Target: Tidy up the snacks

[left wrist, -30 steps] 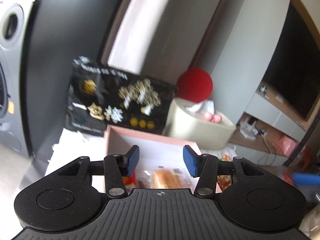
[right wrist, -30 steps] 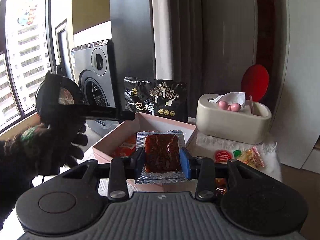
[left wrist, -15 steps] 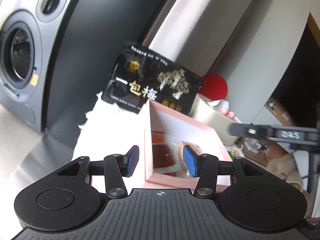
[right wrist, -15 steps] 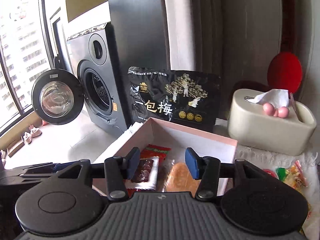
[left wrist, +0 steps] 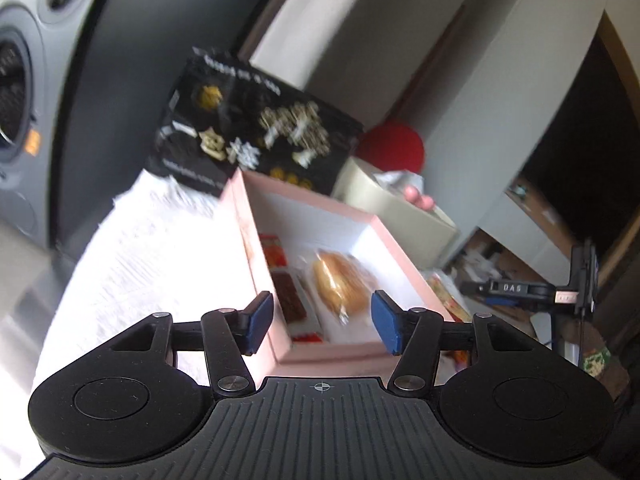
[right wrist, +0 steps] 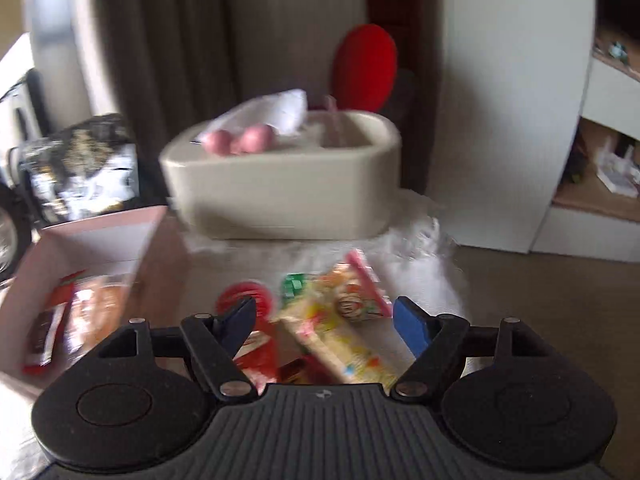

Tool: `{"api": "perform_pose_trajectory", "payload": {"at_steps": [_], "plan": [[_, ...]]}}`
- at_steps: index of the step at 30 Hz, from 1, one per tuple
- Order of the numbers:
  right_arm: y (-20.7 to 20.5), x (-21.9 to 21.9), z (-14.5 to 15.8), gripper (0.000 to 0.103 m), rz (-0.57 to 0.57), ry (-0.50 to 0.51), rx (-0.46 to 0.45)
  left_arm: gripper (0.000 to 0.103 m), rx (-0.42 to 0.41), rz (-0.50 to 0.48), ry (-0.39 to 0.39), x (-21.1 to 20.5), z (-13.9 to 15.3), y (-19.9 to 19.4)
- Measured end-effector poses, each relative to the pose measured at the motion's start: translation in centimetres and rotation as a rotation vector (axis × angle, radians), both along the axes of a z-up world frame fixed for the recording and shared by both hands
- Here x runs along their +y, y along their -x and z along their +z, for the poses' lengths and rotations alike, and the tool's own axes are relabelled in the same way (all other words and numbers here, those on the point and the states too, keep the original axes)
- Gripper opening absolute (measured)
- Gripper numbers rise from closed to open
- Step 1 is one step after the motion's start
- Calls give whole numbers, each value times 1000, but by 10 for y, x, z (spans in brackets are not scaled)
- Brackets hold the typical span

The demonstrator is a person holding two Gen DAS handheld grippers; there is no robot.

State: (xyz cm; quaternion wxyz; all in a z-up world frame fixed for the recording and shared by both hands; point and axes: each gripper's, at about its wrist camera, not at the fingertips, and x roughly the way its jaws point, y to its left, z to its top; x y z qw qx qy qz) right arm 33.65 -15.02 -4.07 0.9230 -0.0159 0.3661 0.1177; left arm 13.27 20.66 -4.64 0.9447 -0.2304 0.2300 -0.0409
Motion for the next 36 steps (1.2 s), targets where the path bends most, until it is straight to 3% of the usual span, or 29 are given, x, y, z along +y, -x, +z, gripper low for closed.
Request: {"api": "perform_pose_trajectory", "payload": {"at_steps": [4, 6, 8, 10, 11, 15, 20, 30, 36], "plan": [[-33, -11, -23, 76, -94, -83, 17, 59, -92, 76, -103, -14, 24, 23], [-52, -17, -30, 76, -125, -124, 56, 59, -117, 7, -98, -28, 33, 30], [-71, -17, -36, 76, -138, -144, 96, 59, -87, -113, -83, -46, 32, 25], [-81, -12, -41, 66, -105, -118, 131, 59, -40, -207, -79, -66, 25, 17], [-81, -8, -41, 51, -71, -102, 136, 59, -19, -241, -85, -77, 18, 13], [-61, 3, -36, 40, 57, -47, 138, 58, 76, -297, -68, -100, -9, -10], [-32, -12, -28, 31, 121, -74, 185, 58, 131, -341, -15, -112, -28, -26], [37, -64, -30, 31, 142, -161, 275, 58, 201, -514, 53, -162, -43, -33], [88, -88, -15, 33, 111, -156, 180, 58, 191, -526, -11, -184, -36, -11]]}}
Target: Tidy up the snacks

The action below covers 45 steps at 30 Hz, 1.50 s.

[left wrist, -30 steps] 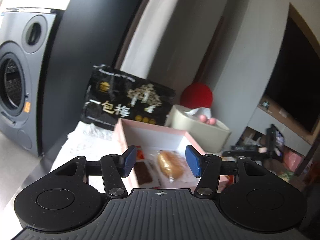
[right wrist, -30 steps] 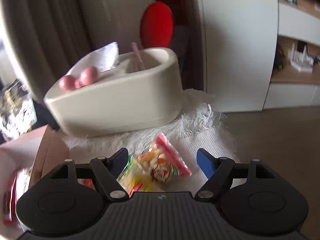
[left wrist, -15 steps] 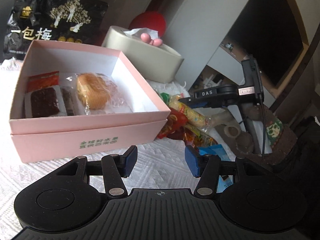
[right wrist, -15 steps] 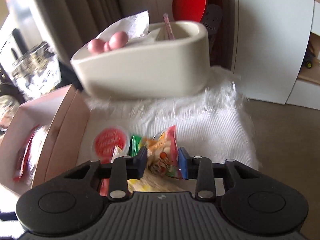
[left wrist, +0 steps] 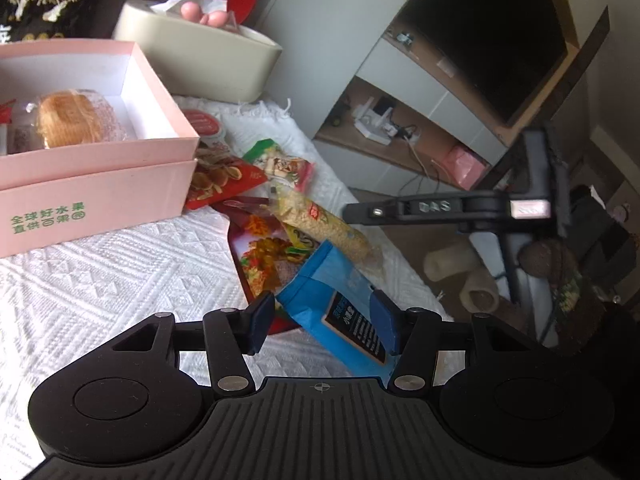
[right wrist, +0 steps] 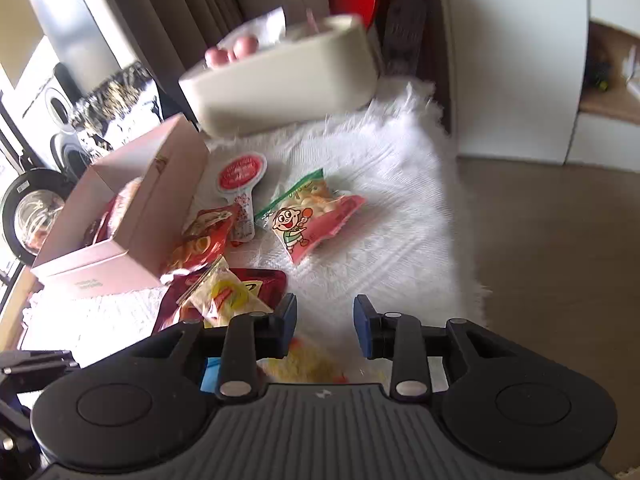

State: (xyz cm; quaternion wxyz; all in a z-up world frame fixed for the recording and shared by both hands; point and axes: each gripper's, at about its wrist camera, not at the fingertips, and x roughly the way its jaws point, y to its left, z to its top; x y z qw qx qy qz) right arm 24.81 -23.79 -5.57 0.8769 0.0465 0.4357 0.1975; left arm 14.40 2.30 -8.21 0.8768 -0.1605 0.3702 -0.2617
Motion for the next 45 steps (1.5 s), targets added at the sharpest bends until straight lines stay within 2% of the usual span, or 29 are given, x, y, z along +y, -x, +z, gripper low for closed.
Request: {"api": "perform_pose_trajectory", "payload": {"at_steps": [2, 5, 8, 10, 17, 20, 22, 23, 24, 26, 28, 32, 34, 37, 39, 41, 44, 45], "plan": [[20, -2, 5, 36, 2, 18, -49, 58, 3, 27, -6, 3, 0, 7], [48, 2, 2, 36, 33, 27, -69, 58, 37, 68, 22, 12, -3, 16], [70, 3, -8, 36, 64, -100, -5, 58, 69, 95, 70, 22, -4, 31], [81, 6, -16, 41, 73, -184, 45, 58, 78, 105, 93, 29, -2, 43], [114, 58, -19, 45, 230, -343, 118, 58, 45, 218, 128, 61, 10, 69], [126, 83, -12, 46, 297, -266, 59, 58, 35, 279, 93, 75, 17, 80], [134, 89, -3, 60, 315, -175, -19, 58, 75, 283, 70, 81, 21, 89], [136, 89, 0, 72, 318, -145, -47, 58, 112, 267, 76, 83, 20, 91], [139, 86, 3, 77, 324, -127, -65, 58, 162, 236, 98, 85, 16, 94], [143, 79, 5, 77, 352, -110, -60, 58, 242, 176, 147, 84, 7, 99], [148, 71, 2, 77, 385, -100, -37, 58, 296, 130, 162, 77, -1, 100], [159, 69, -8, 77, 461, -103, 28, 57, 308, 134, 175, 66, -11, 88], [172, 76, -8, 78, 486, -90, 4, 58, 285, 167, 177, 67, -11, 79], [177, 88, -6, 78, 518, -108, -16, 59, 224, 242, 104, 71, -4, 64], [178, 98, -5, 78, 538, -125, -25, 58, 202, 275, 82, 79, 0, 58], [178, 107, -2, 78, 563, -101, -60, 57, 162, 304, 3, 82, 7, 57], [173, 98, 15, 78, 526, 14, -257, 57, 46, 350, -209, 79, 22, 67], [166, 90, 19, 79, 490, 47, -323, 57, 31, 359, -236, 80, 25, 68]]}}
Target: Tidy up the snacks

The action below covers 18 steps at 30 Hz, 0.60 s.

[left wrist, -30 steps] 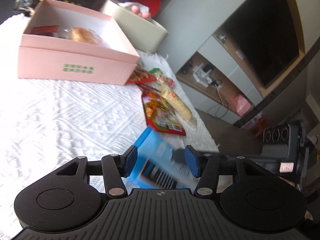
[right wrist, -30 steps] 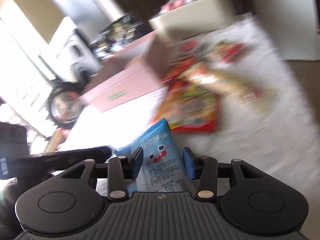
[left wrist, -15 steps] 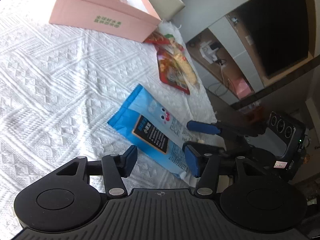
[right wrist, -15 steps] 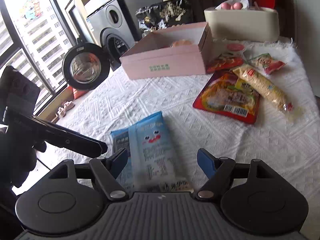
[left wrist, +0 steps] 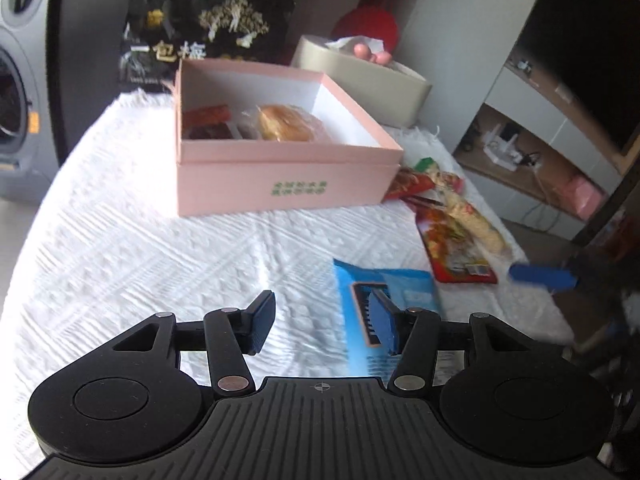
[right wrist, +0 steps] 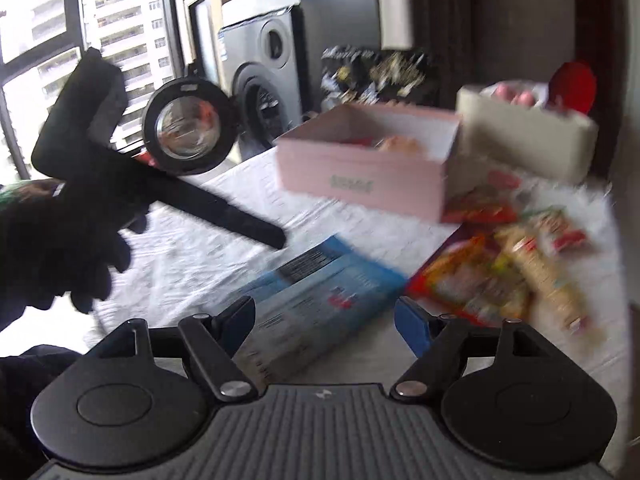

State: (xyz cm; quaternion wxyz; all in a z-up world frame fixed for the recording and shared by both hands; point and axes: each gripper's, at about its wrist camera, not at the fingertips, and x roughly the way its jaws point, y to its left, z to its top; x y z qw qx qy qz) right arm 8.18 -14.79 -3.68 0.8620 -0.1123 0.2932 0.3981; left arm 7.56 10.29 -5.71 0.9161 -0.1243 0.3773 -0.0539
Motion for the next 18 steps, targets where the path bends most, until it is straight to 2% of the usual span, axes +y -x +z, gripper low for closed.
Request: {"api": "perform_pose_trajectory", "payload": {"at_steps": [1, 3, 7, 8, 9, 11, 12, 13, 14, 18], "plan": [[-11, -7, 2, 81, -42, 10, -46, 57, -2, -2, 11, 1, 2, 2], [-44, -22, 2, 83, -135, 21, -53, 57, -7, -39, 51, -2, 5, 5], [-125, -56, -23, 83, -324, -11, 123, 57, -12, -188, 27, -34, 9, 9], [-137, -64, -31, 81, -356, -25, 156, 57, -12, -216, 10, -41, 9, 9], [-143, -69, -36, 72, -375, -39, 183, 57, -13, -238, -13, -49, 7, 12], [-144, -77, -43, 56, -379, -83, 238, 57, -14, -268, -57, -62, 4, 13], [-140, -78, -43, 47, -373, -95, 242, 57, -13, -282, -76, -67, 2, 13], [-134, -77, -42, 43, -365, -95, 251, 57, -11, -292, -89, -71, 0, 13], [-126, -77, -41, 34, -361, -91, 257, 57, -9, -297, -100, -74, -1, 13], [-95, -71, -37, 30, -341, -120, 312, 57, -16, -306, -139, -82, -3, 13]]}}
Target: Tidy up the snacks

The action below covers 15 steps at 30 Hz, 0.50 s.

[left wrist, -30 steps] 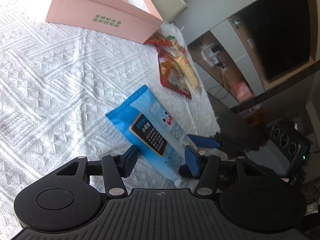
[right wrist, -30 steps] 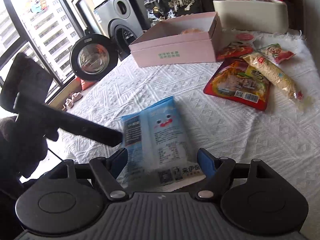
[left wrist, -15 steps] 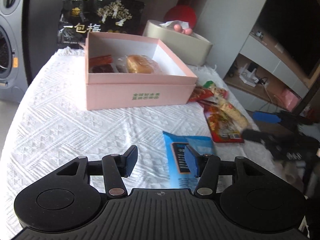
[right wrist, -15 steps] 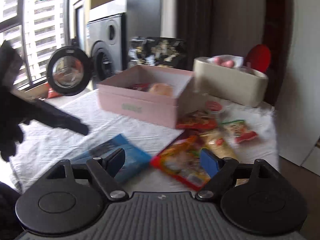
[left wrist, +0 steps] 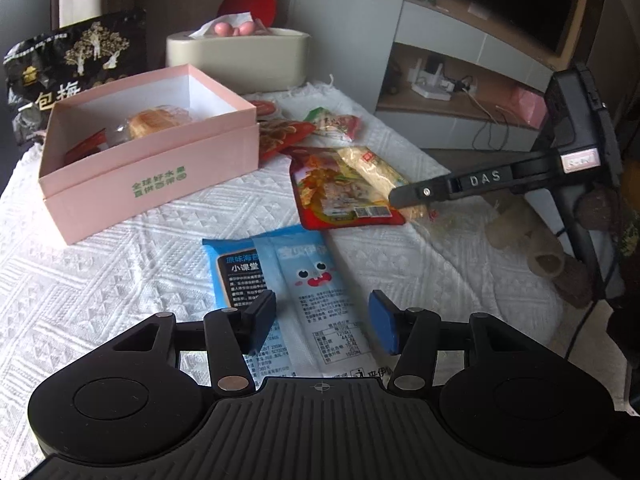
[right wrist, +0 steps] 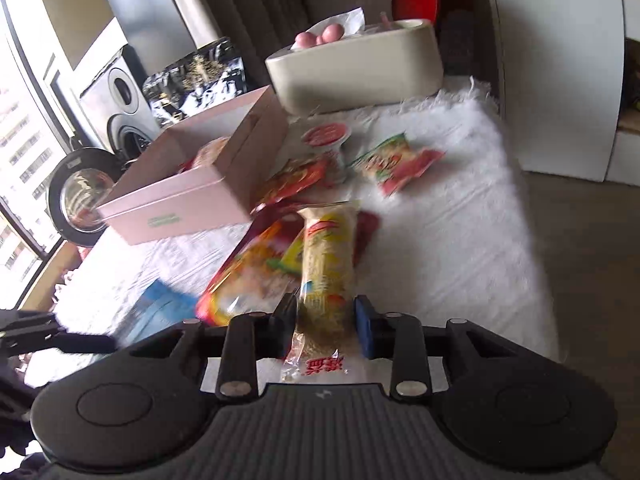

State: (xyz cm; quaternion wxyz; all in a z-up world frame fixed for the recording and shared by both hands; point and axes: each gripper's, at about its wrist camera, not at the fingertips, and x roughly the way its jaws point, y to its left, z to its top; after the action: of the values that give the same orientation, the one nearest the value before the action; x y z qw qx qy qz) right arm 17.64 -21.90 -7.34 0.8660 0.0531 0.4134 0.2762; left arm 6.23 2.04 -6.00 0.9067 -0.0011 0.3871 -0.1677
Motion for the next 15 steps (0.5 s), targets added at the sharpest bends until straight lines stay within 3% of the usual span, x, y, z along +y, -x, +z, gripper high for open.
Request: {"api": "perform_pose_trajectory", "payload": {"at_steps": [5, 7, 9, 10, 12, 15], "plan": [[41, 11, 0, 30, 37, -14, 1, 57, -37, 1, -84, -7, 0, 3], [56, 17, 1, 31, 26, 15, -45, 57, -53, 14, -142, -8, -1, 3], [67, 21, 3, 33, -9, 74, -120, 57, -44, 25, -148, -6, -3, 2], [71, 23, 4, 37, -29, 101, -158, 57, -39, 32, -140, -6, -3, 1], [73, 25, 4, 58, -55, 131, -202, 57, -32, 31, -128, -7, -3, -1], [69, 25, 1, 64, -89, 147, -219, 62, -22, 5, -121, -16, -7, -4]]}}
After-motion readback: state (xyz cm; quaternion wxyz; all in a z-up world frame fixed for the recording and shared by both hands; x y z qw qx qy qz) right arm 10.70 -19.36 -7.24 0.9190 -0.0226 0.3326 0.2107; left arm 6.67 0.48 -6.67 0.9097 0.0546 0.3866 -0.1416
